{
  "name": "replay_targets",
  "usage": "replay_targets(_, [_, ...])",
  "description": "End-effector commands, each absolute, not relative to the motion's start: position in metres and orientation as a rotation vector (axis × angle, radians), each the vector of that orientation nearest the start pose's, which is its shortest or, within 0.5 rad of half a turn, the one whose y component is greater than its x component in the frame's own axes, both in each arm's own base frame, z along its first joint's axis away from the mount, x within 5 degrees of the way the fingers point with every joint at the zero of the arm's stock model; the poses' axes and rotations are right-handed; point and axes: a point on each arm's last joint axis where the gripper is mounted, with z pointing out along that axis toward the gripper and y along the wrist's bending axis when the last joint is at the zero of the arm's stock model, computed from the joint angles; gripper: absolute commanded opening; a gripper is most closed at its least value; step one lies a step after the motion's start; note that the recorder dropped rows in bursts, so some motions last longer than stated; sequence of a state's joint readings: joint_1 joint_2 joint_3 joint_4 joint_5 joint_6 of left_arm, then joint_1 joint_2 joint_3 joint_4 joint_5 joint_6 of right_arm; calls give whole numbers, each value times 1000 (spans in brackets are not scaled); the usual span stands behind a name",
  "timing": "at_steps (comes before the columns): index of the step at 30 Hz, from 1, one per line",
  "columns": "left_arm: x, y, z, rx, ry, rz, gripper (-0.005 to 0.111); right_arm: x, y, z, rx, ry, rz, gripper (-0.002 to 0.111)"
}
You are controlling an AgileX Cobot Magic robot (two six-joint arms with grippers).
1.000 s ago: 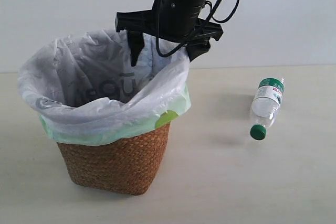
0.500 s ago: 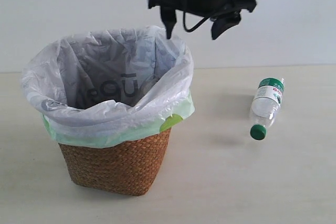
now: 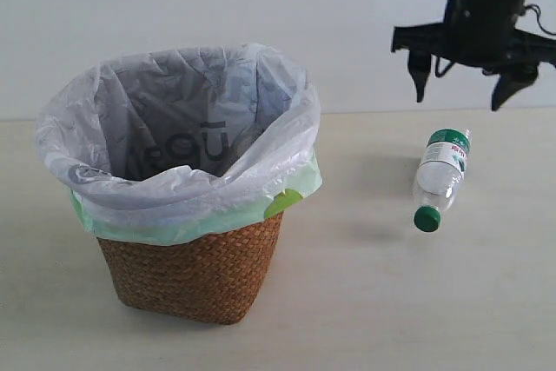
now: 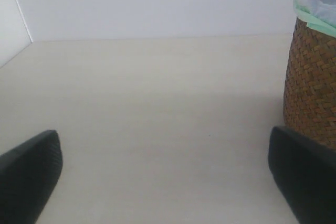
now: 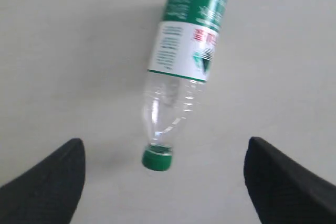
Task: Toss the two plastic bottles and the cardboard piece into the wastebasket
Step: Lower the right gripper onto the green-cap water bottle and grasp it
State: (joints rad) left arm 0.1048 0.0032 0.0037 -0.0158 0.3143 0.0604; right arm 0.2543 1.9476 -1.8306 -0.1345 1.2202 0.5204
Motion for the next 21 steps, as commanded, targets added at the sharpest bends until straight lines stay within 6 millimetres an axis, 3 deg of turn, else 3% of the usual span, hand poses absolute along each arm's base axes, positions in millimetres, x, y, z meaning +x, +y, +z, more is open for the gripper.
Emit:
replay_targets(1, [54, 5, 185, -61, 1790, 97, 108, 409, 67, 258, 435, 2891, -95, 73])
replay_targets(4, [54, 5, 185, -61, 1790, 97, 108, 416, 64, 234, 436, 2883, -86, 73])
replay_targets(10, [54, 5, 185, -61, 1790, 97, 108, 436, 70, 206, 429, 2817, -7, 73])
replay_targets(13, [54, 5, 185, -61, 1790, 97, 108, 446, 73, 175, 445, 2820, 11, 73])
replay_targets(17, [54, 5, 185, -61, 1790, 97, 108, 454, 78, 151, 461, 2822, 69, 71])
replay_targets(19, [54, 5, 185, -61, 1790, 97, 108, 455, 78, 144, 462, 2827, 73, 60])
replay_targets(21, [54, 5, 185, -61, 1790, 97, 108, 456, 79, 141, 444, 2828, 71, 41])
